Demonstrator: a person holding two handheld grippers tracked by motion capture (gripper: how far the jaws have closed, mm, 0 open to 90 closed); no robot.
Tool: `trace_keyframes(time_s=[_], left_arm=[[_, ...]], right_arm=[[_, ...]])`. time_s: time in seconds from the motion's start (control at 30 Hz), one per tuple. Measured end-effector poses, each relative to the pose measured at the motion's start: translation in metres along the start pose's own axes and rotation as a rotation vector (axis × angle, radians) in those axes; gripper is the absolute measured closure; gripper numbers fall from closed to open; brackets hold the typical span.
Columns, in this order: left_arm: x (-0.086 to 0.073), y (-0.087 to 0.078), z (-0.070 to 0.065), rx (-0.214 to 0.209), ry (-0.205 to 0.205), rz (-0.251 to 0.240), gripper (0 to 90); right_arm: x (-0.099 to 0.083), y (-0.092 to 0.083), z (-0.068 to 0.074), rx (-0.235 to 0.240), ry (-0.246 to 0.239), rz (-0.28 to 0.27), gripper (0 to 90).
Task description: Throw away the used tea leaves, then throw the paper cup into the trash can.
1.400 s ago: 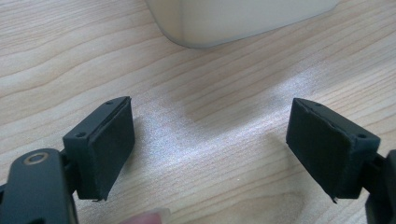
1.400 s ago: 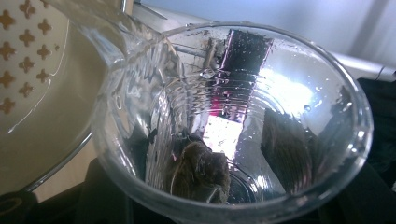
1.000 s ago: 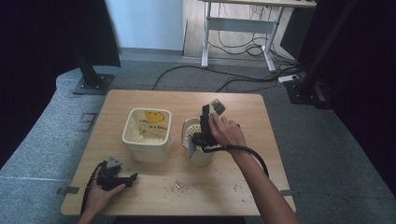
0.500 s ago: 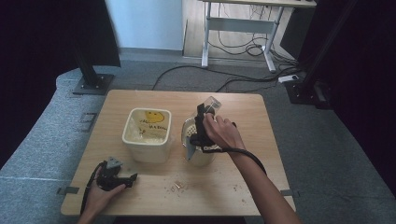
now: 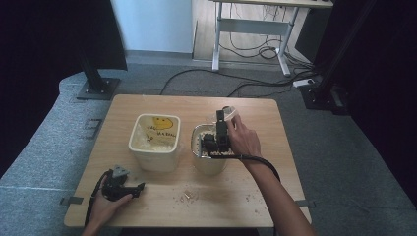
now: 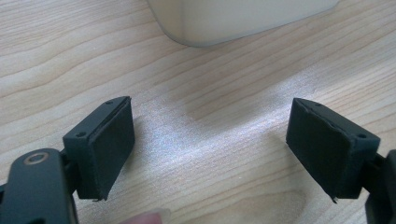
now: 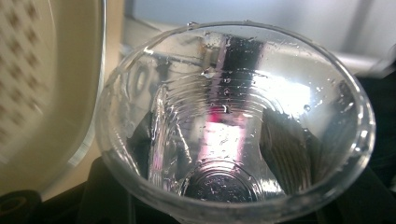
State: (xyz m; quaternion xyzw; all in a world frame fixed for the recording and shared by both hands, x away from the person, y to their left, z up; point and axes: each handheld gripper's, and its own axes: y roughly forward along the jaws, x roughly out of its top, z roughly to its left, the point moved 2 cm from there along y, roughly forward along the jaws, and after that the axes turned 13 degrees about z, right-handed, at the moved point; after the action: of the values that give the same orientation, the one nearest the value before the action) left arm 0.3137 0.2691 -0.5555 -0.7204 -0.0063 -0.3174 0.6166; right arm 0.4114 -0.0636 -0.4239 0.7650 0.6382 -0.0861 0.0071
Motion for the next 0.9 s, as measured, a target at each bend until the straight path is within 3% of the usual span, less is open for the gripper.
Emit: trace_keyframes(time_s=[0.07, 0.1, 0.17, 0.27, 0.3, 0.37, 0.47, 0.63, 0.8, 0.9], left_arm=[[0.000, 0.000, 0.000, -0.001, 0.000, 0.001, 15.3], [0.000, 0.000, 0.000, 0.000, 0.000, 0.001, 15.3], [0.000, 0.000, 0.000, 0.000, 0.001, 0.001, 15.3], [0.000, 0.000, 0.000, 0.001, 0.001, 0.000, 15.3], [0.000, 0.000, 0.000, 0.002, -0.001, -0.002, 15.3], [0.000, 0.001, 0.000, 0.005, -0.001, -0.003, 15.3], [0.000, 0.000, 0.000, 0.006, 0.000, -0.003, 15.3], [0.000, 0.001, 0.000, 0.004, -0.003, -0.004, 15.3], [0.000, 0.001, 0.000, 0.006, -0.001, -0.004, 15.2], [0.000, 0.001, 0.000, 0.006, 0.001, -0.004, 15.2]], right_arm=[[-0.004, 0.000, -0.006, 0.099, 0.125, -0.019, 42.7], [-0.005, 0.001, -0.008, 0.128, 0.163, -0.036, 42.7], [-0.011, 0.002, -0.011, 0.220, 0.297, -0.054, 42.7], [-0.019, 0.005, -0.016, 0.356, 0.508, -0.100, 42.7], [-0.023, 0.006, -0.019, 0.422, 0.600, -0.130, 42.8], [-0.031, 0.008, -0.022, 0.527, 0.739, -0.167, 43.0], [-0.040, 0.011, -0.025, 0.641, 0.896, -0.222, 43.1], [-0.050, 0.015, -0.028, 0.752, 1.067, -0.275, 43.1], [-0.055, 0.015, -0.035, 0.835, 1.186, -0.339, 43.1], [-0.052, 0.015, -0.039, 0.875, 1.224, -0.373, 43.1]])
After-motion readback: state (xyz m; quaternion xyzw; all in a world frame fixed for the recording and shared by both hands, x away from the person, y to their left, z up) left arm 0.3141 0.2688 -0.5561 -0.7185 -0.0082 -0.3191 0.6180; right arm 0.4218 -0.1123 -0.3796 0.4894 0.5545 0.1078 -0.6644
